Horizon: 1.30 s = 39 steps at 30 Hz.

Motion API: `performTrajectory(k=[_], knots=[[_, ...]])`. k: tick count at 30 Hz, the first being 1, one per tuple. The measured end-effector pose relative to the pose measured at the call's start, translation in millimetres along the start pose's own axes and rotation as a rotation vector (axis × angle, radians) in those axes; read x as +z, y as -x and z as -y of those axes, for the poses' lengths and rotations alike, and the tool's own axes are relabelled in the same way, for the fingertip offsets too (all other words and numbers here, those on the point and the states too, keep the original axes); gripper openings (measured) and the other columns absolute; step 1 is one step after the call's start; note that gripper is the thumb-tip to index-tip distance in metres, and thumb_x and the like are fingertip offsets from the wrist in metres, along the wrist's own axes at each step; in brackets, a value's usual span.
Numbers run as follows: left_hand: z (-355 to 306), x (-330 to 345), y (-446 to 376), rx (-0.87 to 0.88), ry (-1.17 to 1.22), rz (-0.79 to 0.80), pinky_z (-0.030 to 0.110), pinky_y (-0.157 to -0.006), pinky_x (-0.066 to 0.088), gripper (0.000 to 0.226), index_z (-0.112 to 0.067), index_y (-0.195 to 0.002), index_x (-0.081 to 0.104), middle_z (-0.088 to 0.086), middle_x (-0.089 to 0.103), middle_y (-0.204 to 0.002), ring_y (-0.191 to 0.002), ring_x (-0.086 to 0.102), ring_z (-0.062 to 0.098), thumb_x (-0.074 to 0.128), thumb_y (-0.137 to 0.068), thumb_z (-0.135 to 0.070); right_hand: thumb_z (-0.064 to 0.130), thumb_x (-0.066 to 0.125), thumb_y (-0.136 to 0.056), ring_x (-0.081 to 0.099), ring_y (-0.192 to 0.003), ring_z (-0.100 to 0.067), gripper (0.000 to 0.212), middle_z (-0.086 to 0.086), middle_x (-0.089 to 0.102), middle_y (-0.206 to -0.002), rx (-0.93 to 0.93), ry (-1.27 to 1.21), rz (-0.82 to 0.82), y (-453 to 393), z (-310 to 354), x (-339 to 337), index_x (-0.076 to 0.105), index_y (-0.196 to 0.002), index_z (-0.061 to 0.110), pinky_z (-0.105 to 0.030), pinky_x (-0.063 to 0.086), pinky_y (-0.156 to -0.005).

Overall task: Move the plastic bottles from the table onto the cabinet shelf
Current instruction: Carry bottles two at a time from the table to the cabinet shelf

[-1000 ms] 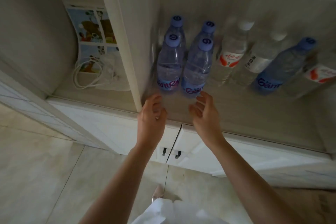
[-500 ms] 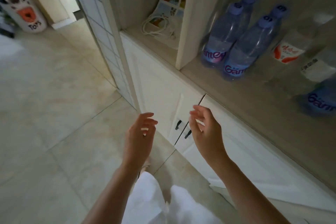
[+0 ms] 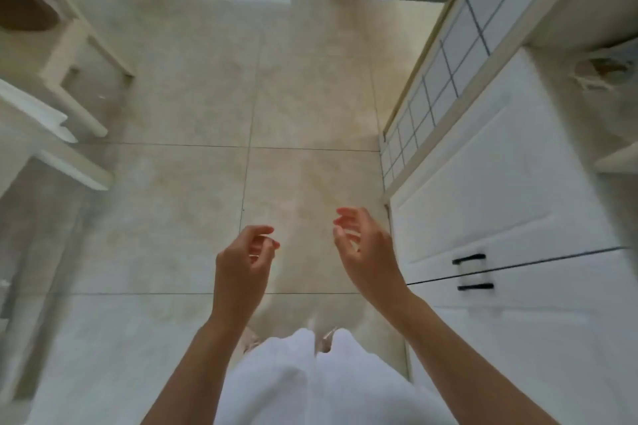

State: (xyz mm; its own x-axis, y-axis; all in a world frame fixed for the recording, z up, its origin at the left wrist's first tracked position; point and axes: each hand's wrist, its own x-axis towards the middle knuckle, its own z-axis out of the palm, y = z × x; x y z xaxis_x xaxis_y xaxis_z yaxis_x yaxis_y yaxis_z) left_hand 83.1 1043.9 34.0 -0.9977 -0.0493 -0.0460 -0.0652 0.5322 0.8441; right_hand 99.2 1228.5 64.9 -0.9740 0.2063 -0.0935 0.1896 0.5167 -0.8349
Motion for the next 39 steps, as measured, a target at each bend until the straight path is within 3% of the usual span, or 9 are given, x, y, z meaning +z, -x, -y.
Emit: performTrajectory(k=[7,12,18,28,34,39], knots=[[79,-120,22,-0.245,-0.019,-0.221,0.005,-0.062,0.046,0.015,-0.019,-0.098,0.066,-0.011,0.072,-0.075,-0.067,0.067,0.0,0.059,-0.09,-0.009,0.015,0.058,-0.091,0.064,-0.097,-0.014,0.026,0.0,0.066,-0.102,-0.147,0.099,0.32,-6,67,127,0.057,-0.117,0.011,-0.039,0.054,-0.09],[141,-214,46,-0.414,-0.049,-0.317,0.025,-0.072,0.055,0.015,-0.021,-0.104,0.064,-0.006,0.072,-0.082,-0.077,0.068,0.008,0.06,-0.091,-0.014,0.018,0.058,-0.092,0.064,-0.101,-0.013,0.028,0.0,0.066,-0.104,-0.201,0.132,0.511,5,121,231,0.056,-0.119,0.014,-0.039,0.052,-0.093],[201,-306,75,-0.562,-0.027,-0.501,0.015,-0.067,0.047,0.014,-0.023,-0.104,0.064,-0.007,0.072,-0.085,-0.079,0.067,0.008,0.059,-0.092,-0.016,0.018,0.058,-0.092,0.064,-0.101,-0.014,0.027,0.002,0.065,-0.104,-0.28,0.154,0.7,26,175,336,0.056,-0.119,0.014,-0.038,0.052,-0.094],[254,-373,96,-0.782,0.075,-0.781,0.019,-0.072,0.048,0.015,-0.026,-0.1,0.063,-0.009,0.071,-0.085,-0.081,0.067,0.009,0.056,-0.092,-0.016,0.02,0.058,-0.093,0.062,-0.104,-0.011,0.027,0.002,0.066,-0.106,-0.461,0.227,0.993,36,249,461,0.056,-0.12,0.016,-0.033,0.052,-0.094],[280,-410,67,-0.863,0.091,-0.874,0.027,-0.075,0.053,0.015,-0.028,-0.1,0.065,-0.01,0.071,-0.086,-0.083,0.067,0.009,0.054,-0.092,-0.02,0.021,0.056,-0.093,0.062,-0.103,-0.009,0.027,0.003,0.066,-0.105,-0.577,0.258,1.117,17,292,528,0.056,-0.119,0.016,-0.033,0.052,-0.093],[293,-454,26,-0.904,0.104,-0.941,0.023,-0.072,0.052,0.017,-0.027,-0.104,0.065,-0.009,0.071,-0.088,-0.083,0.065,0.004,0.053,-0.093,-0.023,0.023,0.055,-0.094,0.061,-0.104,-0.008,0.028,0.004,0.066,-0.105,-0.674,0.27,1.225,-6,341,580,0.055,-0.121,0.017,-0.031,0.051,-0.094]])
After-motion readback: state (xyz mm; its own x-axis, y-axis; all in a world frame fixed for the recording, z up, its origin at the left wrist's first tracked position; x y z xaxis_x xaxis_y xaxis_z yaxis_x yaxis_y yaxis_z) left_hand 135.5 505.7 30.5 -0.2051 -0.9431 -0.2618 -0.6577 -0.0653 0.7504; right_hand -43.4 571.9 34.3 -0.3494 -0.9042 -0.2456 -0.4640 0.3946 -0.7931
